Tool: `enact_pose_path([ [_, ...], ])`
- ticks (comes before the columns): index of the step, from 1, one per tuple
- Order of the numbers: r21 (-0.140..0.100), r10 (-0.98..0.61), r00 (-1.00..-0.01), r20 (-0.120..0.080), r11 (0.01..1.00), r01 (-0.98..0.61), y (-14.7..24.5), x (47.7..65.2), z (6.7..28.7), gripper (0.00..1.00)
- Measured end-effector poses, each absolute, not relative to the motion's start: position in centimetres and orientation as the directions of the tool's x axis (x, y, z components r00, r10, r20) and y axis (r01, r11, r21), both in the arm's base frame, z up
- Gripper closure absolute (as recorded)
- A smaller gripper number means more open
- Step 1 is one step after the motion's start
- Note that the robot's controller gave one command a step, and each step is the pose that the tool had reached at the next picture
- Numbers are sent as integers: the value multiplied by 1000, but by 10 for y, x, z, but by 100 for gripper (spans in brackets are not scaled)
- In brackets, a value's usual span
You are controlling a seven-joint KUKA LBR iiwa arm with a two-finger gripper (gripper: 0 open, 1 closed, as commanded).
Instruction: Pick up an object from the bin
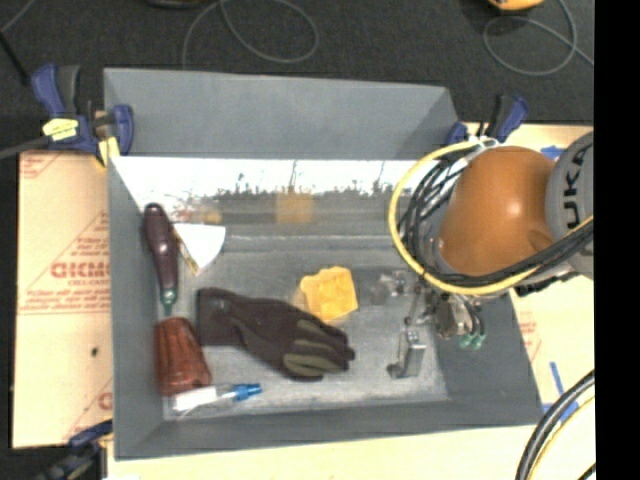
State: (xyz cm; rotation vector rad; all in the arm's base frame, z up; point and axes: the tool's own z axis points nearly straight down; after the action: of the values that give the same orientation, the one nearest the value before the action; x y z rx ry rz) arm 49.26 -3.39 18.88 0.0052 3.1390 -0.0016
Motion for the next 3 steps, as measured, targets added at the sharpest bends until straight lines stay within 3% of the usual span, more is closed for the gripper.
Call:
enact_pose_path([
  [1,-2,74,-997,-3,997,74,-2,523,174,0],
  [2,0,16,-1000,-4,1000,16,13,524,142,0],
  [3,-2,-99,-995,2,995,-99,11,524,131,0],
])
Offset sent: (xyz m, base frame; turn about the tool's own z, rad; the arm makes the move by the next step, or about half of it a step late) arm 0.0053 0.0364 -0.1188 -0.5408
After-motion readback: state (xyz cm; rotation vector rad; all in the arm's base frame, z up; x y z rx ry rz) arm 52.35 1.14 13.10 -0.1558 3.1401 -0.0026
